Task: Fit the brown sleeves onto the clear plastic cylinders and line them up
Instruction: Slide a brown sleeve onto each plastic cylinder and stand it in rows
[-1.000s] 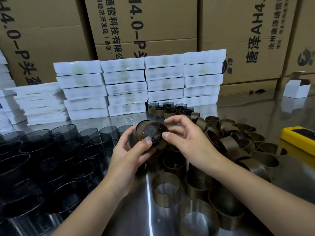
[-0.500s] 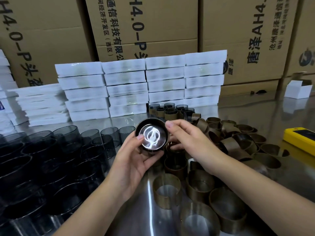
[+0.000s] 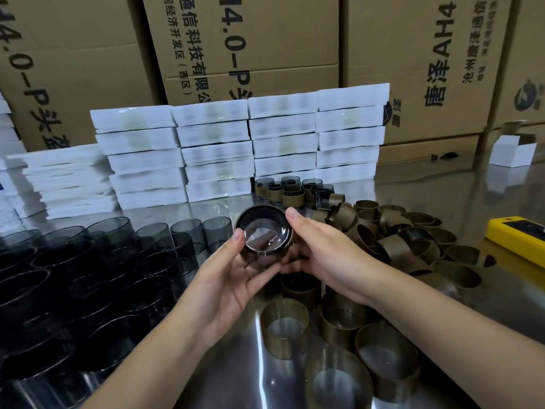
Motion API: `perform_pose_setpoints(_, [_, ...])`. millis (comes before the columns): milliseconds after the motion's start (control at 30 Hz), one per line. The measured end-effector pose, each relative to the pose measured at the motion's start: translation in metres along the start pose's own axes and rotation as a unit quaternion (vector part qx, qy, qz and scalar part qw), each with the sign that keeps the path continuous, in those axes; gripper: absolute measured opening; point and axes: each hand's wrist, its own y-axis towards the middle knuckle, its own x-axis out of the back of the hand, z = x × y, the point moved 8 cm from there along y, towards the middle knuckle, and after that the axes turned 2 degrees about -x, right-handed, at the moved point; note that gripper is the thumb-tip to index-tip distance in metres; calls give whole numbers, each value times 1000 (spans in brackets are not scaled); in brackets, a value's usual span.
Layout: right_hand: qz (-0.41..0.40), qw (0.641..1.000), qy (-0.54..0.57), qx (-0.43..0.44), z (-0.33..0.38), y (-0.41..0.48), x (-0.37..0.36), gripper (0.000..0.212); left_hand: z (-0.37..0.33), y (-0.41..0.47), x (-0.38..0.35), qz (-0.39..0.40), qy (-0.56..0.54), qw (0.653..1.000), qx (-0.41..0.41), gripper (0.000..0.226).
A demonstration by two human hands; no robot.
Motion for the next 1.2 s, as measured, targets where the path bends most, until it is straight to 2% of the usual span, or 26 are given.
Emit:
perform_pose_setpoints(67, [5, 1000, 16, -6, -1, 0, -1, 57, 4, 1, 2, -19, -24, 999, 11, 72])
perform_pose_setpoints(167, [-11, 1000, 21, -1, -3, 1, 0, 41, 8, 1, 2, -33, -48, 998, 17, 77])
perform_pose_setpoints(333, [-62, 995, -77, 16, -3, 3, 11, 33, 9, -2, -2, -20, -49, 999, 10, 72])
perform_pose_setpoints(400, [-76, 993, -93, -3, -5, 4, 13, 38, 9, -1, -1, -31, -48, 998, 8, 74])
perform_pose_setpoints(467, [-84, 989, -117, -15, -7, 4, 17, 53, 10, -1, -2, -33, -44, 998, 7, 76])
perform_pose_setpoints(600, [-72, 989, -132, -11, -7, 8, 17, 77, 10, -3, -4, -41, -54, 998, 7, 55])
perform_pose_setpoints(633, [-63, 990, -128, -5, -7, 8, 15, 77, 10, -4, -4, -45, -53, 998, 7, 58])
perform_pose_setpoints(767, [-43, 988, -144, 18, -2, 6, 10, 60, 9, -5, -5, -59, -51, 997, 23, 80])
perform_pose_setpoints(933, [-18, 979, -202, 35, 2, 1, 2, 39, 16, -5, 3, -96, -27, 994, 49, 74])
perform_pose_setpoints(1067, [11, 976, -217, 17, -3, 1, -2, 40, 21, -4, 10, -122, 34, 990, 56, 67])
perform_pose_setpoints(1200, [30, 976, -210, 46, 2, 1, -5, 38, 20, -4, 13, -121, 74, 989, 51, 61])
